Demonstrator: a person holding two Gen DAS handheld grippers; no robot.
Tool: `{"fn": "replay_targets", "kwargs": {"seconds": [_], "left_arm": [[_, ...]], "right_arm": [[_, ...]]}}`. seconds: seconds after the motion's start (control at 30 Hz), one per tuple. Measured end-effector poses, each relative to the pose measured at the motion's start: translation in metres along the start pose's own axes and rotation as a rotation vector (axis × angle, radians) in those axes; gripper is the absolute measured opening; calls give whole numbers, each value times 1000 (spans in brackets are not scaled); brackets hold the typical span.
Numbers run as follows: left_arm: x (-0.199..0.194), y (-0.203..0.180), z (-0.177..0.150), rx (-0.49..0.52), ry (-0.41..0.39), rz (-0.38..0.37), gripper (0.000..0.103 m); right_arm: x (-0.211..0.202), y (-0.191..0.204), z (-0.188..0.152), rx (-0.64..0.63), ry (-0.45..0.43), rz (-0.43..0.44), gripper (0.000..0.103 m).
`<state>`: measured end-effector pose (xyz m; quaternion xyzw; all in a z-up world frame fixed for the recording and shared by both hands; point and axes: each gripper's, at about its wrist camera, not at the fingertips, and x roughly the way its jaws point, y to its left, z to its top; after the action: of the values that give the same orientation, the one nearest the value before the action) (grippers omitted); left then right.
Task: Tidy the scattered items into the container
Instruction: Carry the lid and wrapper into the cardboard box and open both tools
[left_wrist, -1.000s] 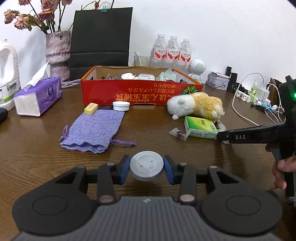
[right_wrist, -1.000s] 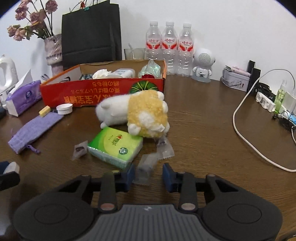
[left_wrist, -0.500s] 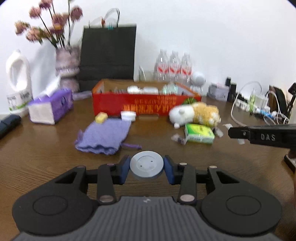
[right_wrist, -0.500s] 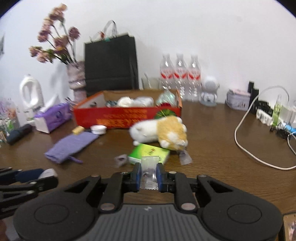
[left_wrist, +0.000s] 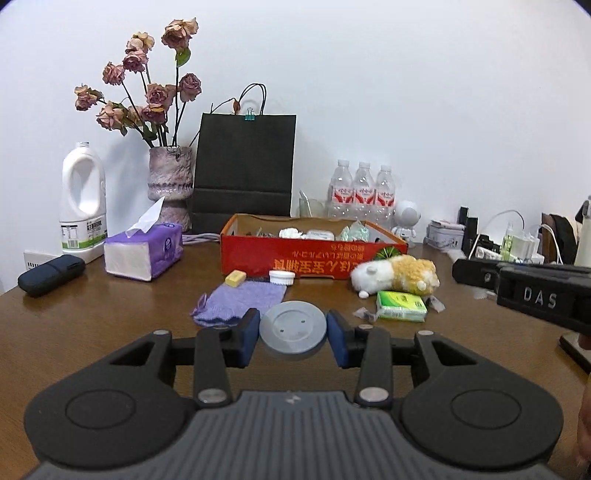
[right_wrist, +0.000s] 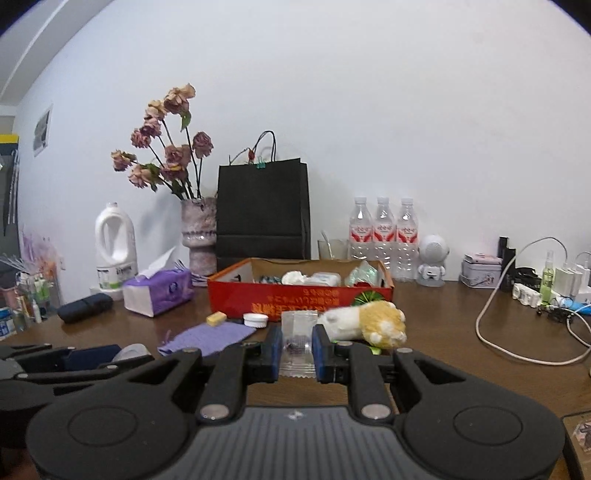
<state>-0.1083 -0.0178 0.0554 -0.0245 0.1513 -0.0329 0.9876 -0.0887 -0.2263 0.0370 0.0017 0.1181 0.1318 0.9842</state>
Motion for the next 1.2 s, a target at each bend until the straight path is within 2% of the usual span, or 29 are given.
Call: {"fn": "replay_targets", "kwargs": {"seconds": [0.1,0.17,0.23,0.3,0.33,0.47,0.63,0.7,0.8,0.9,1.0,1.03,1.07,1.1,1.13,1.2], "left_arm": [[24,10,30,7,-13,-35,41],[49,17,63,28,-39,-56,41],[82,20,100,58,-45,-69,41],[125,19,133,92,-8,-110,41],[150,18,147,103,27,-139,41],[264,6,175,167,257,-200,41],[382,4,168,129,546,-224,41],[416,5,160,118,635,-234,41],[438,-2,144,147,698,-267,41],[453,-15,133,229,724,-302,41],[465,-19,129,244,770,-343,42],[465,-17,131,233,765,-368,48],[463,-16,133,239,741,-376,53],[461,-15,134,264,719,-364,64],[458,-13,135,286,702,-357,69],[454,-6,138,279,702,-360,69]], "right_arm": [[16,11,17,-6,-1,8,16],[25,14,33,-24,-23,-1,16],[42,12,64,-53,-56,-15,16],[75,2,98,-50,-65,-13,16],[102,-13,116,-28,-43,2,17],[204,-73,155,95,148,65,16],[333,-109,146,164,532,31,16],[370,-112,139,173,641,42,16],[403,-102,129,105,745,20,17],[419,-92,115,78,841,18,17],[429,-87,104,72,917,22,19],[430,-86,104,69,933,22,19],[433,-86,104,67,942,26,26],[434,-87,105,64,950,31,27],[435,-88,107,65,955,35,29],[434,-91,114,89,953,47,36]]}}
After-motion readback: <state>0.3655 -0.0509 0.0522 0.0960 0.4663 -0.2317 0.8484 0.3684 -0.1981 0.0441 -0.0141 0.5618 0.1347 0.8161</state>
